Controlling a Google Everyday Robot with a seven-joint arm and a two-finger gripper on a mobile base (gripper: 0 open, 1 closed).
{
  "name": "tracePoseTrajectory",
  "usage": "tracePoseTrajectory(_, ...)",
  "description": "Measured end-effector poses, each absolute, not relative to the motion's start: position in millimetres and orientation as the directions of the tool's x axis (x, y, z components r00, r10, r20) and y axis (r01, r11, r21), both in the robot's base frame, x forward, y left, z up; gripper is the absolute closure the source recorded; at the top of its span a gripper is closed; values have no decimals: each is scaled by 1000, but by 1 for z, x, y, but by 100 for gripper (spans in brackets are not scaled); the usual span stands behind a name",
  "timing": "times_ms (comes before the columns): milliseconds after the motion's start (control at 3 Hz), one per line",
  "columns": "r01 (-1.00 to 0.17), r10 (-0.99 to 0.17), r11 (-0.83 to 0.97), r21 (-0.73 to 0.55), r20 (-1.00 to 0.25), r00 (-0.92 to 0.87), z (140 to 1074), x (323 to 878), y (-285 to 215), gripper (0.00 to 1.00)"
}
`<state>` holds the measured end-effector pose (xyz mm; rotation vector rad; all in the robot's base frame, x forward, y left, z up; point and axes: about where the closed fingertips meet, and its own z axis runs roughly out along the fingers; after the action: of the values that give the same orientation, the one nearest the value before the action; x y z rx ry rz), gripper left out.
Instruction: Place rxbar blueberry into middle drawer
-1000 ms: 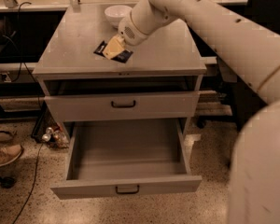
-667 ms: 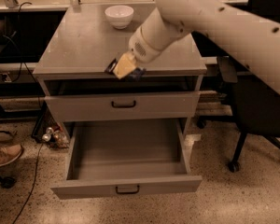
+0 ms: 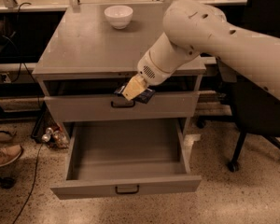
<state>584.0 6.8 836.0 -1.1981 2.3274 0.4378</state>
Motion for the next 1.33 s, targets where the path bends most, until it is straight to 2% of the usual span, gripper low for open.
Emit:
tracePoseTrajectory(333,-812,-644,571,116,-550,-532,804,574,2,100)
tracePoseTrajectory(1000,-729,-545,628,272,-515,-661,689,547,-12,100)
tracePoseTrajectory(1333,-678,-489,658,327,-500,-715,616,552,-3,100)
